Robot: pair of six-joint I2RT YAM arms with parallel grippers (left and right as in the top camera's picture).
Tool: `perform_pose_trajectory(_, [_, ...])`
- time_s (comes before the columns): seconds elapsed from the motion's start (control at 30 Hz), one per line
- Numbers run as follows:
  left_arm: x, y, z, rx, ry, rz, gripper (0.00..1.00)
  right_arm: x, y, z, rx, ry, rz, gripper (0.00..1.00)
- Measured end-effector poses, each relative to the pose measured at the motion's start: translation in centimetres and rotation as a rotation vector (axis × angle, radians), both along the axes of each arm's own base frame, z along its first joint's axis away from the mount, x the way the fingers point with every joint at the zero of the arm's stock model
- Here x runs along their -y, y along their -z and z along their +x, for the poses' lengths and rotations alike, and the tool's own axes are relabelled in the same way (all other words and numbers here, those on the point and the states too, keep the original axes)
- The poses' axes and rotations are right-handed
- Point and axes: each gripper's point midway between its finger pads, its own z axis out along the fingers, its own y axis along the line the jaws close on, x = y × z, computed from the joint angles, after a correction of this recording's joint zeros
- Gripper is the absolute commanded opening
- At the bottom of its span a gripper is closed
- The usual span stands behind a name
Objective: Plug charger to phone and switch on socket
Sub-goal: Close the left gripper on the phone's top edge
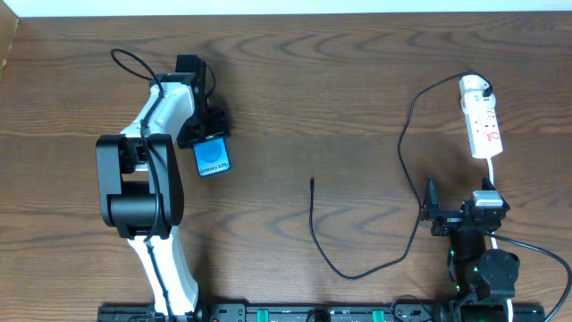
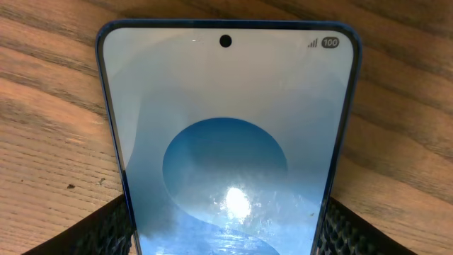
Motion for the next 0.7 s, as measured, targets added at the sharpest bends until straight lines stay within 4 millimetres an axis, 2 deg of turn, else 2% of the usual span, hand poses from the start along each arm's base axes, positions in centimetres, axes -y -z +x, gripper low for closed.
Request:
perform_pose_trajectory(0.27, [0.0,0.0,-0.05,-0.002,0.0,0.0,0.85,0.01,0.0,0.0,0.0,0.0,0.0,0.99])
perform_pose_trajectory(0.7, [-0.02,0.0,-0.07,-0.003,-0.005,0.0,0.86,0.01,-0.01,0.0,0.0,0.0,0.0,0.99])
